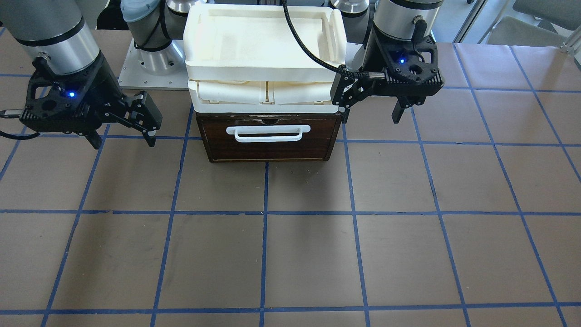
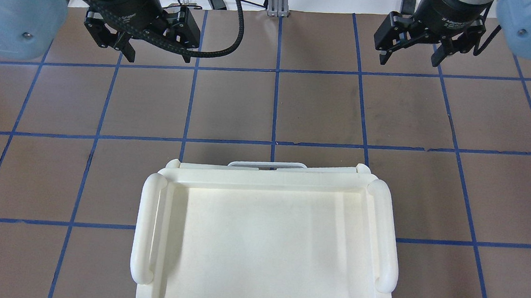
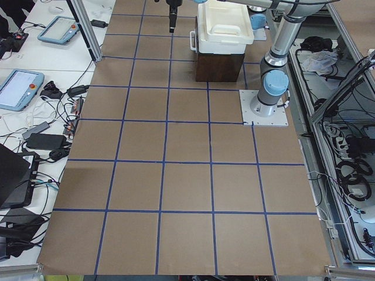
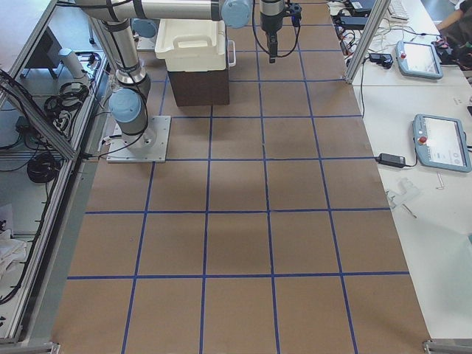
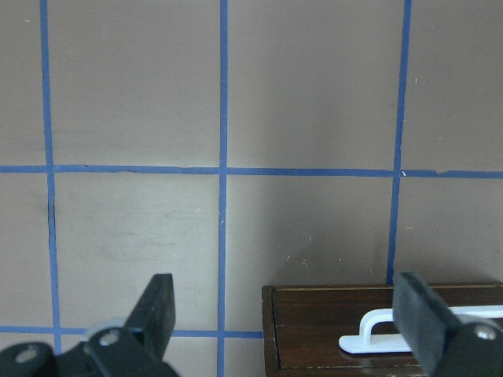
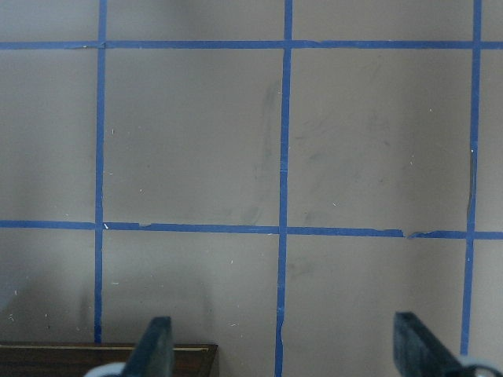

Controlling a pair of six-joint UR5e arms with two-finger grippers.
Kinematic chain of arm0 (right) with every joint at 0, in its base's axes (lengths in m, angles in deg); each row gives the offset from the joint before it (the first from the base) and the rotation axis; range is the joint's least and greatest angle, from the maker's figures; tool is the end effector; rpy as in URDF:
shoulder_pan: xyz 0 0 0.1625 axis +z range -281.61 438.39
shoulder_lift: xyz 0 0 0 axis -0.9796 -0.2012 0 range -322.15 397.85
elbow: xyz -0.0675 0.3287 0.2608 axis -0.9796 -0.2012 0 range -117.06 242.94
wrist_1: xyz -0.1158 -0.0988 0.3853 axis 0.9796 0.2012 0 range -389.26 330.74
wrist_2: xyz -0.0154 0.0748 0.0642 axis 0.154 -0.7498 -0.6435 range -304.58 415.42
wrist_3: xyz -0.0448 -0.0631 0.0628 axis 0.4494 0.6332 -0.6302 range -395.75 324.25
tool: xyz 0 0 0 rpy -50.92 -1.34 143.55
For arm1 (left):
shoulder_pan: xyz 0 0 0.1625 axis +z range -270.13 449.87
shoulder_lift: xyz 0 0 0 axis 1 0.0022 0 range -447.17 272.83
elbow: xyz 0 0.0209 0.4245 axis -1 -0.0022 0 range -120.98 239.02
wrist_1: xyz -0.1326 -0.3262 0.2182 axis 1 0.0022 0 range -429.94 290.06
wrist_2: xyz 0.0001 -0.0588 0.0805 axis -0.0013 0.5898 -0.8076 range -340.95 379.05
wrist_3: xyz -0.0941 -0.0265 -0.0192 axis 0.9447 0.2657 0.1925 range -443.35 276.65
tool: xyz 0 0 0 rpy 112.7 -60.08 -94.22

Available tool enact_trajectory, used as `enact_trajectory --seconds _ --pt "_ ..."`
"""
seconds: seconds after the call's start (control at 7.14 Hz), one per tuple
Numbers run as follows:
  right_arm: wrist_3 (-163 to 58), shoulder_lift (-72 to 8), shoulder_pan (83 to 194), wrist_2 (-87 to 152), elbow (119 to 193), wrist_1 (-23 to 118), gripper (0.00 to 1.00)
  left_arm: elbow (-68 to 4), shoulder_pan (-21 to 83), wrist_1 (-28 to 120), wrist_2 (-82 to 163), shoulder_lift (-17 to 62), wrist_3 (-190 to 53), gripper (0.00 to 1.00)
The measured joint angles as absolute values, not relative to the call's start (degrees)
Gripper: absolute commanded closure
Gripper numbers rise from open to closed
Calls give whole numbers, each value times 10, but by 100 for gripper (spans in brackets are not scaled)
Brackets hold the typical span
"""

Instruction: Put scissors in drawer and close it

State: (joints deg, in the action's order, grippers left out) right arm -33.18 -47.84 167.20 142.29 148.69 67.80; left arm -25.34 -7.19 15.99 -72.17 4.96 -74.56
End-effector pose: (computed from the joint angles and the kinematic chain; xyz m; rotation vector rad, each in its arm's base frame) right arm 0.1276 -0.5381 0.4993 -0.0422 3.0849 -0.1915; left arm -0.1940 -0.4992 0.5256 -0.0493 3.1313 -0.2098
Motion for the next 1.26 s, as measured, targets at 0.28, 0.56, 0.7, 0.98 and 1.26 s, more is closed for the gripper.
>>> enact_trajectory --seconds 0.28,0.56,0.7,0.98,1.26 --pt "-333 -480 1672 1424 1489 672 0 -253 -72 160 -721 48 -746 0" --pt "-332 -481 1672 1424 1491 671 0 -254 -72 160 -721 47 -746 0" --pt "-336 -482 1672 1423 1492 672 0 -254 -72 161 -721 47 -746 0" --pt "-344 -484 1672 1423 1492 672 0 -254 -71 161 -720 48 -746 0" --pt "-347 -488 1671 1426 1492 673 0 -254 -71 162 -722 48 -746 0"
